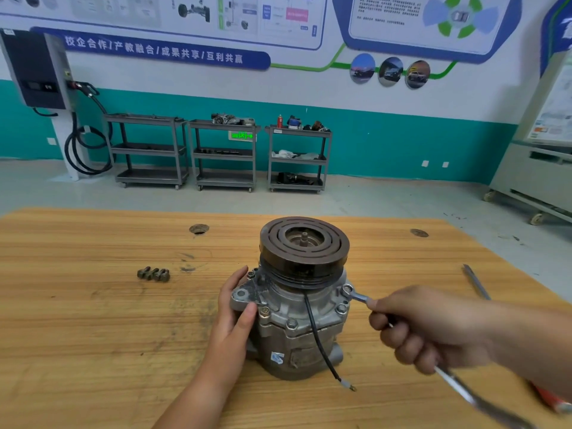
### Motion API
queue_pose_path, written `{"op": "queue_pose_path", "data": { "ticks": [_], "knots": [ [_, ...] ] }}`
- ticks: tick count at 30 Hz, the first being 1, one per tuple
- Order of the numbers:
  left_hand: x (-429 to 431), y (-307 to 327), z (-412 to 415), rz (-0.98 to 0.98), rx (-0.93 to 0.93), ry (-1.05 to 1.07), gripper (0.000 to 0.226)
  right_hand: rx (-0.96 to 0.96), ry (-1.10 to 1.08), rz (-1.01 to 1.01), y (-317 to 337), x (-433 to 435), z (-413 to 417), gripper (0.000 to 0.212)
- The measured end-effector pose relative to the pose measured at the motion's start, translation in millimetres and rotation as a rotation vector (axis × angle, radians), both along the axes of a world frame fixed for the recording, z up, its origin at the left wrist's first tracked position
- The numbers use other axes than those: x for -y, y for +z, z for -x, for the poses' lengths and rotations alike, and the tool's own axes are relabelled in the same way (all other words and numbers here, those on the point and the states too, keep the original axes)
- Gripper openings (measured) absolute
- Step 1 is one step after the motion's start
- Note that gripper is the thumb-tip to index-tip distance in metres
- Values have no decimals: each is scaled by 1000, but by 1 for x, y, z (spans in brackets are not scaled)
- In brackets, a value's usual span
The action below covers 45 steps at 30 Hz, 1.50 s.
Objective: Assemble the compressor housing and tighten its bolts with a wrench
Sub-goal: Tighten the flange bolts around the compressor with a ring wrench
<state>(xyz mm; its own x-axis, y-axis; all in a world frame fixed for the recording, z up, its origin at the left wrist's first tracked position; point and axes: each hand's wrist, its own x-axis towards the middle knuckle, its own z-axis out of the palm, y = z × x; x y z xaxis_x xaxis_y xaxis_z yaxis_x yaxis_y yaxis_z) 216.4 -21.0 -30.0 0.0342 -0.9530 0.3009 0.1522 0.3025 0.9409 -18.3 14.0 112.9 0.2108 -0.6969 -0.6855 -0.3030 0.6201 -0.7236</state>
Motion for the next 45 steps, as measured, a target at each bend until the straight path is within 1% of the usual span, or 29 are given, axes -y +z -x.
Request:
{"op": "queue_pose_path", "data": {
  "ticks": [2, 4, 8, 10, 12, 13, 14, 15, 16, 17, 19, 20, 21, 22, 24, 28, 31, 37, 39, 41, 43, 45],
  "knots": [
    [0, 0, -1, -20, -1, -13, 40, 263, -192, -49, -13, -13, -14, 42],
    [0, 1, -2, -19, 5, -20, 38, 440, -318, -25, -24, -21, -33, 39],
    [0, 0, -3, -2, 9, -21, 41, 546, -421, 57, -41, -26, -57, 30],
    [0, -1, -4, -5, 1, -25, 41, 576, -402, 52, -37, -32, -55, 24],
    [0, 0, -4, -14, -7, -33, 37, 547, -375, 93, -29, -38, -44, 21],
    [0, 1, -3, -15, -10, -41, 35, 491, -352, 149, -25, -40, -37, 20],
    [0, 2, -3, -15, -16, -50, 36, 394, -318, 223, -20, -40, -29, 21],
    [1, 3, -3, -11, -21, -54, 39, 257, -273, 314, -16, -38, -19, 23],
    [1, 3, -3, -7, -22, -55, 42, 71, -207, 419, -11, -34, -8, 25],
    [1, 2, -2, -7, -25, -56, 47, -164, -103, 537, -6, -28, 2, 27],
    [2, 0, -3, -14, -40, -62, 49, -715, 180, 757, 1, -12, 23, 27],
    [3, 0, -3, -15, -40, -62, 46, -943, 308, 831, 5, -5, 30, 24],
    [3, 0, -3, -16, -34, -61, 44, -1078, 388, 869, 8, 3, 35, 23],
    [2, 0, -4, -18, -25, -62, 42, -1128, 457, 881, 10, 10, 38, 24],
    [2, 0, -4, -12, -13, -61, 42, -1137, 602, 882, 13, 23, 37, 31],
    [2, 0, -4, 12, -9, -48, 53, -1195, 747, 887, 16, 44, 33, 40],
    [3, -1, -4, 23, 13, -40, 47, -1205, 842, 895, 14, 53, 30, 37],
    [3, -1, -3, 26, 8, -39, 48, -1250, 1018, 980, 21, 67, 19, 33],
    [3, -1, -3, 15, 6, -42, 47, -1247, 1051, 1010, 25, 71, 14, 31],
    [2, -1, -3, 9, 4, -44, 47, -1271, 1067, 974, 27, 71, 13, 36],
    [2, -1, -3, 2, 3, -43, 47, -1275, 1012, 862, 26, 63, 14, 41],
    [2, -1, -3, -6, 3, -45, 47, -1217, 892, 775, 17, 49, 14, 47]
  ]
}}
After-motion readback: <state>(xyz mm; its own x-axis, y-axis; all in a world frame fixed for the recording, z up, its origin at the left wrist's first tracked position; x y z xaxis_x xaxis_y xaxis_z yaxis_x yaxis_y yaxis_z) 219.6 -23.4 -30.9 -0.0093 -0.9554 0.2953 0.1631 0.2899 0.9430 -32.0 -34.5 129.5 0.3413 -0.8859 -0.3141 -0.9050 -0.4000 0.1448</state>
